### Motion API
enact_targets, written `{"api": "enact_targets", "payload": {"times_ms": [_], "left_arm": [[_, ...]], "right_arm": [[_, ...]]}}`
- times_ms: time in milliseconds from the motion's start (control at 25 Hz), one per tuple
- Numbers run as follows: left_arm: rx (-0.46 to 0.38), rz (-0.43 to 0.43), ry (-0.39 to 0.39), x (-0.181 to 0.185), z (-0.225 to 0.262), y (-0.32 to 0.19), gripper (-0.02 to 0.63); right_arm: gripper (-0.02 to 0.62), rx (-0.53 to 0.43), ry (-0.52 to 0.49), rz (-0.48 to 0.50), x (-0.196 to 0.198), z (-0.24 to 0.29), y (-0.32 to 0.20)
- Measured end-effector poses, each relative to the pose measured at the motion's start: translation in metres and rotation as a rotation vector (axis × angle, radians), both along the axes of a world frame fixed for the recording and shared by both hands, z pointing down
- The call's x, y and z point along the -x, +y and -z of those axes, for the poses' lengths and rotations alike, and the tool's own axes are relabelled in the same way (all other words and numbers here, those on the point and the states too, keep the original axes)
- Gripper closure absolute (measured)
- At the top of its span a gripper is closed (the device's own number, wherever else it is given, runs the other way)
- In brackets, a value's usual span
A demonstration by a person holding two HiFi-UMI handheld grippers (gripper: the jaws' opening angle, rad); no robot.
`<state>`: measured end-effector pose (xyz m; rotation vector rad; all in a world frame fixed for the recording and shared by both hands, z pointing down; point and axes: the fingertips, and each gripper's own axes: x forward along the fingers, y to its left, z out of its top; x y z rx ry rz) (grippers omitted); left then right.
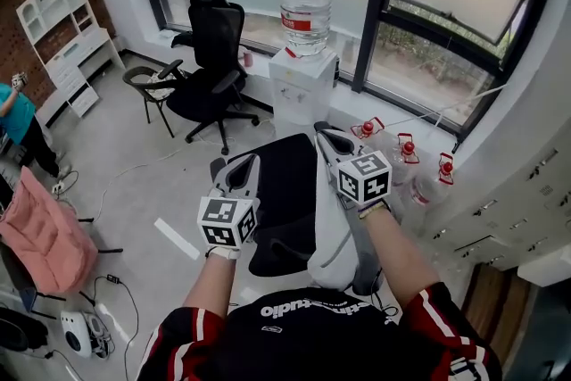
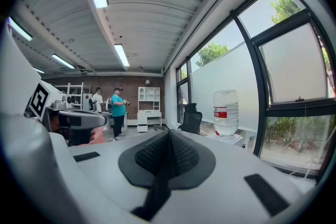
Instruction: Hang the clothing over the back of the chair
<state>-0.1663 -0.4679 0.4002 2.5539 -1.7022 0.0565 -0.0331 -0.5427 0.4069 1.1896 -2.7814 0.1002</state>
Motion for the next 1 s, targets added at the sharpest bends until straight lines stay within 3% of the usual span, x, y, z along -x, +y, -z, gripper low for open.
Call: {"api": "enact_targets", "payload": {"times_ms": [400, 720, 1000], "left_arm": [[-0.002, 0.012, 0.004, 0.009, 0.001, 0.007, 0.583], [-0.003, 0.025, 0.019, 0.015, 0.001, 0.009, 0.583], [0.01, 0.011, 0.029, 0.013, -0.006, 0.009, 0.583]], "right_arm": [[0.575, -0.017, 0.044, -0.016, 0.044, -0.002, -0.052], [0.575, -0.196, 0.005, -0.091, 0.058, 0.033, -0.08], [0.575, -0.123, -0.075, -0.107, 0.038, 0.002, -0.068]]}}
